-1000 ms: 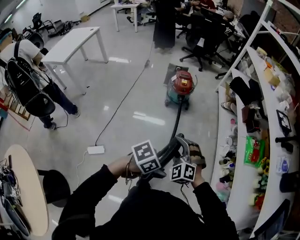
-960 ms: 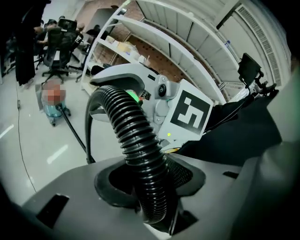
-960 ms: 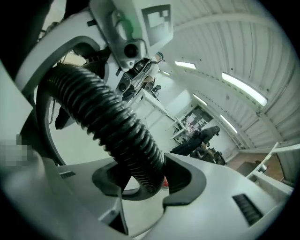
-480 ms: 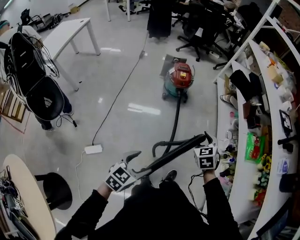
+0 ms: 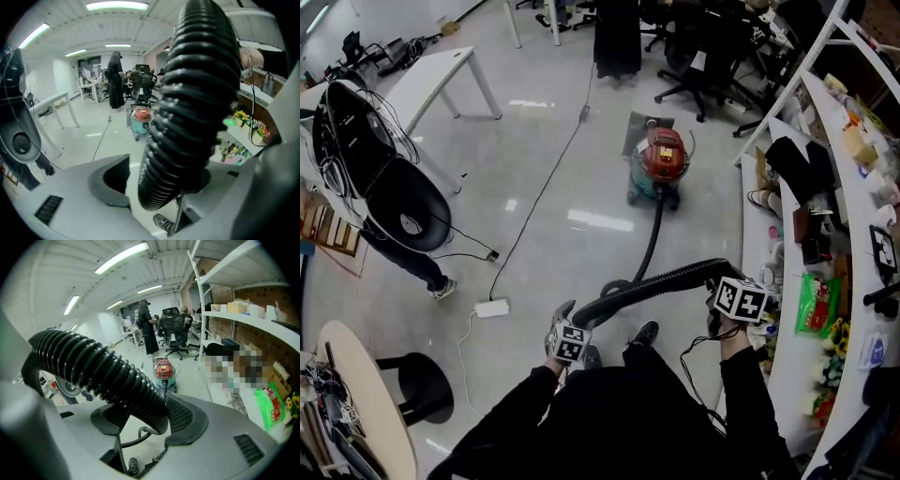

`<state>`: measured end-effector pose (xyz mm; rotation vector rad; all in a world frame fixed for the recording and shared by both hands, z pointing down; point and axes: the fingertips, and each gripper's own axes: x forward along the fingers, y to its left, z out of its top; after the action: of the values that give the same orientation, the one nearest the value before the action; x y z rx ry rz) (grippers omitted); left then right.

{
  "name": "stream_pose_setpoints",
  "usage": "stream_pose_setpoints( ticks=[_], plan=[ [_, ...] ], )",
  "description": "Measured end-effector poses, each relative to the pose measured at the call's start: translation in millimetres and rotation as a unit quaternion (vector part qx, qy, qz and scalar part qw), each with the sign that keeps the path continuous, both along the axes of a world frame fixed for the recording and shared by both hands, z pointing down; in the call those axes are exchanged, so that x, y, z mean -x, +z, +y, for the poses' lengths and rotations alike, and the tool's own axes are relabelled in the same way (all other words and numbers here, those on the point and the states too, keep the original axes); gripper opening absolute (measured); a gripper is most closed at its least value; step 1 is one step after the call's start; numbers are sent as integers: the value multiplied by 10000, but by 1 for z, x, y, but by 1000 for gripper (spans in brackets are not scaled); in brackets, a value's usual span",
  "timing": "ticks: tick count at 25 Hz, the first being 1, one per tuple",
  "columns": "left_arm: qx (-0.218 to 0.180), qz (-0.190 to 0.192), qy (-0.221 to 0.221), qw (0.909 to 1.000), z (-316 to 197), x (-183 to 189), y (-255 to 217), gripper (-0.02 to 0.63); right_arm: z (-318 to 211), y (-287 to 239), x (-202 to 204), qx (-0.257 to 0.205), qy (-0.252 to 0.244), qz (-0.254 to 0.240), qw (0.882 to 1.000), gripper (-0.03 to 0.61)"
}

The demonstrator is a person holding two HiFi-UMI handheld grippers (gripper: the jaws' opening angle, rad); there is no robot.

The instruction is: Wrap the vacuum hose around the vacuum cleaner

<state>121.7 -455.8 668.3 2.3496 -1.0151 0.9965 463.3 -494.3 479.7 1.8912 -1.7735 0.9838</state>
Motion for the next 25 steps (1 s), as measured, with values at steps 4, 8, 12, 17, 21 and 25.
stream_pose_setpoints(
  ticks=[4, 8, 12, 17, 21, 25],
  plan=[
    [-781, -379, 14, 9962, -87, -14, -47, 166, -1, 25, -68, 156, 176, -121, 9997, 234],
    [-2004, -1008, 361, 9738, -168, -59, -140, 163, 15, 66, -139, 506, 457, -211, 9974, 238],
    [-3348, -1715, 1143, 9195, -217, -146, -230, 158, 41, 130, -170, 982, 724, -985, 9876, 238],
    [-4037, -2063, 2227, 8631, -239, -248, -281, 146, 70, 186, -160, 1345, 982, -1755, 9703, 236],
    [-3981, -2065, 2588, 8555, -261, -286, -281, 141, 57, 195, -170, 1372, 1090, -1897, 9661, 236],
    [-3950, -1936, 2661, 8577, -295, -304, -276, 140, 28, 193, -200, 1436, 1233, -1673, 9676, 236]
  ],
)
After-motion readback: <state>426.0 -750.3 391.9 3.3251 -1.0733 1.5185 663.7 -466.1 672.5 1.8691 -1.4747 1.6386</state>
